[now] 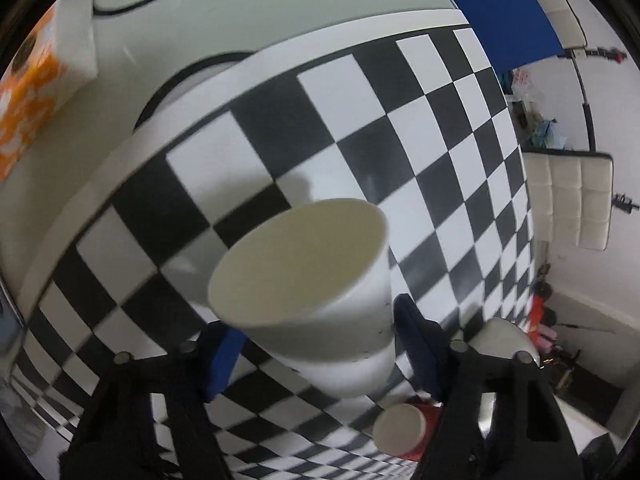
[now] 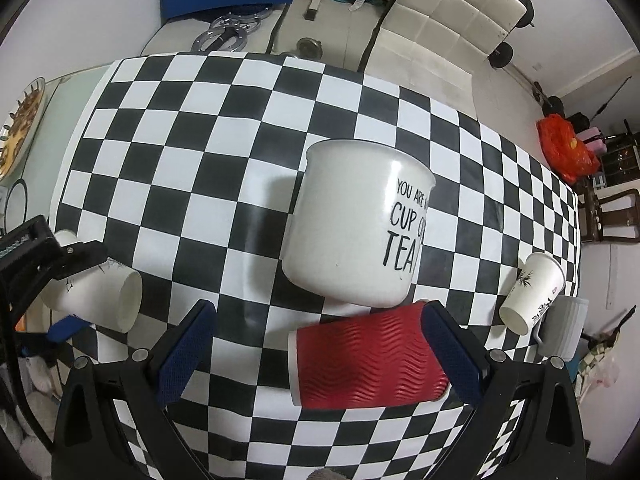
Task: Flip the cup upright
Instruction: 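Lift the white paper cup with the left gripper and rotate it opening-up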
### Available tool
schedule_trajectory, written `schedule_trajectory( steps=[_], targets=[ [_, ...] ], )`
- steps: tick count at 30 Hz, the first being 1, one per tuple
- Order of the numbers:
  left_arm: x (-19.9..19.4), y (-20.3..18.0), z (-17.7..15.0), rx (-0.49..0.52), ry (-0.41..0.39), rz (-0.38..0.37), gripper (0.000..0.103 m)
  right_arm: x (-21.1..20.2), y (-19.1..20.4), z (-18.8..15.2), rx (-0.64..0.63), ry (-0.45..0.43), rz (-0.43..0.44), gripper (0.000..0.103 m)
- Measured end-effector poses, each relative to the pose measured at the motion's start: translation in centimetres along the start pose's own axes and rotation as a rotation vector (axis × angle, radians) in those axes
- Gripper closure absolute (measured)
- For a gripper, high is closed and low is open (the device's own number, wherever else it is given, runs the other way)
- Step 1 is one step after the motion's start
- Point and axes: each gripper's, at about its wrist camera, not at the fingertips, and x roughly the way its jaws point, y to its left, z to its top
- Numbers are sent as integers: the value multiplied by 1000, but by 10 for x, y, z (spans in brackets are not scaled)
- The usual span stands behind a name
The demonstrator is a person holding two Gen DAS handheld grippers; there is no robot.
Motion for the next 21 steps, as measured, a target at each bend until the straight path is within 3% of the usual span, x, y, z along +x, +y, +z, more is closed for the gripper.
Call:
schedule_trajectory(
  steps=[7,12,16,21],
  targets=[
    [-14,-15,-3,244,-145,190,40,0,0,-4,10,0,7,0],
    [-33,-27,-23,456,-260,320,41,-6,-7,-13,29,-2,19,0],
    [-47,-22,-46,562,-298,353,41,-15,-19,-28,54,-14,33,0],
    [-51,-25,-89,661,-289,360,41,-31,-43,-63,85,-25,57,0]
  ],
)
